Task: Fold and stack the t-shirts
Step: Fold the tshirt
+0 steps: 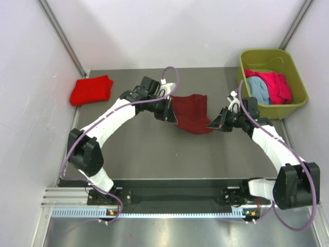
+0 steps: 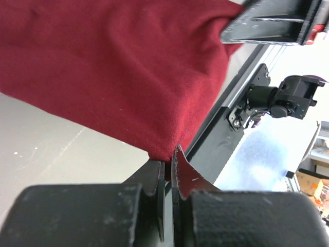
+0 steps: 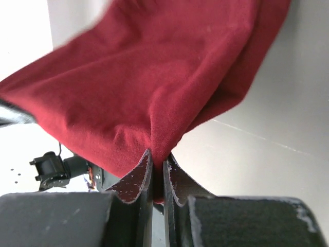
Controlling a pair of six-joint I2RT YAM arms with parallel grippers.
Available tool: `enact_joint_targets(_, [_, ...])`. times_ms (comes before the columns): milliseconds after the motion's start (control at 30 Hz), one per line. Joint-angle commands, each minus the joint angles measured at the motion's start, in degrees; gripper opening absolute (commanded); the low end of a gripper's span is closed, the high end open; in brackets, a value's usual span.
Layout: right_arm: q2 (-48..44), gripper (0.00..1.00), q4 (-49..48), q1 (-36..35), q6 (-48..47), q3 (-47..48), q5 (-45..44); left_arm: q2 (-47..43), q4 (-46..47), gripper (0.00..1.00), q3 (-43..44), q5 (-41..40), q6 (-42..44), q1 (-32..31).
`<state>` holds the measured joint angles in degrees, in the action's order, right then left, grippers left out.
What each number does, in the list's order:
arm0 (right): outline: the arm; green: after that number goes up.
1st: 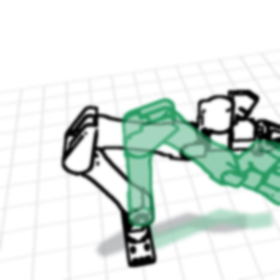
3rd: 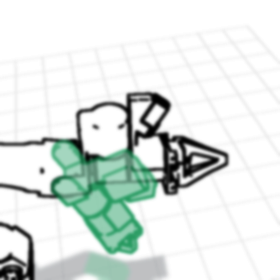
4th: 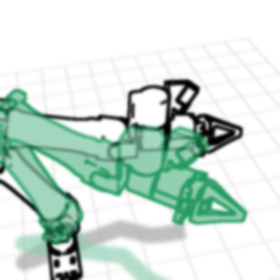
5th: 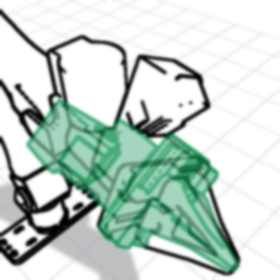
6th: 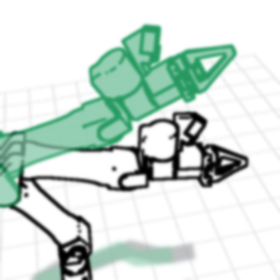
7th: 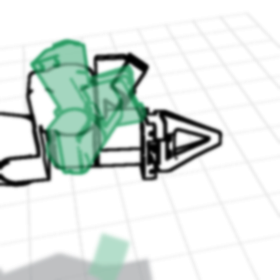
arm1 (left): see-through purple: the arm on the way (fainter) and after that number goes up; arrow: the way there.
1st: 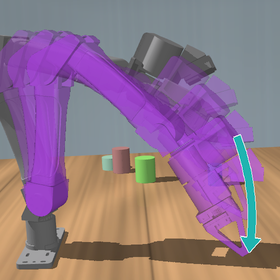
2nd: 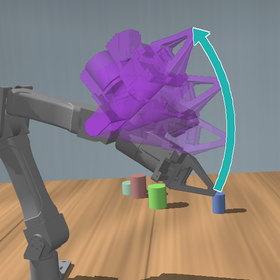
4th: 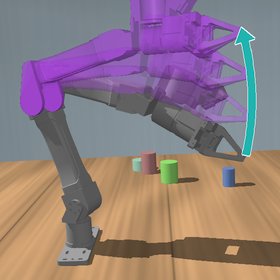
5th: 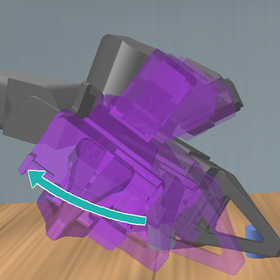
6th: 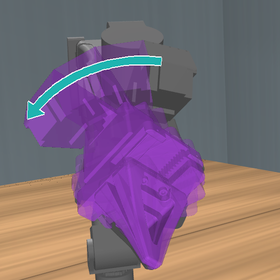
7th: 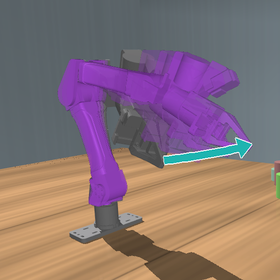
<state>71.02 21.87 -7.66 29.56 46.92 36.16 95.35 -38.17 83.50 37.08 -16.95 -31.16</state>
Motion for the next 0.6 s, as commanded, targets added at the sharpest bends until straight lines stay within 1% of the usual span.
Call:
enact_joint_targets(0, [-2.39,0.0,-2.0,1.15,-0.39,2.21,1.01,-1.66,-0.85,0.0,0.42,-0.78,1.83,0.57])
enact_joint_targets(133, [1.74,0.0,-3.67,3.0,0.85,5.11,1.8,2.28,-1.2,0.0,4.03,-0.87,1.66,1.27])
enact_joint_targets(200, [5.78,0.0,-4.9,3.44,1.46,8.26,2.33,5.79,-1.55,0.0,6.05,-0.87,1.39,2.58])
enact_joint_targets(233, [7.27,0.0,-5.25,3.53,1.81,9.58,2.59,7.03,-1.73,0.0,8.49,-0.78,1.39,3.03])
enact_joint_targets(267, [10.42,0.0,-5.6,3.53,1.99,11.08,2.86,8.35,-1.99,0.0,9.82,-0.87,1.57,3.47])
enact_joint_targets(333, [13.86,0.0,-6.57,3.62,2.08,15.91,3.04,12.13,-2.26,0.0,13.86,-1.48,1.48,4.96])
enact_joint_targets(367, [17.62,0.0,-6.75,3.7,2.17,17.75,3.3,13.36,-2.17,0.0,15.36,-1.48,1.39,5.31])
enact_joint_targets(433, [21.33,0.0,-7.71,3.88,2.61,22.94,3.56,17.14,-2.17,0.0,19.84,-1.57,1.48,6.37])
enact_joint_targets(467, [25.18,0.0,-8.24,3.97,3.04,26.44,3.65,19.5,-2.17,0.0,22.64,-1.92,1.66,6.89])
enact_joint_targets(533, [28.71,0.0,-8.86,4.06,3.4,29.97,3.91,21.53,-2.26,0.0,24.94,-1.66,1.92,7.34])
enact_joint_targets(567, [32.13,0.0,-9.03,4.06,3.48,31.64,3.92,22.59,-2.34,0.0,25.91,-1.49,1.83,7.6])
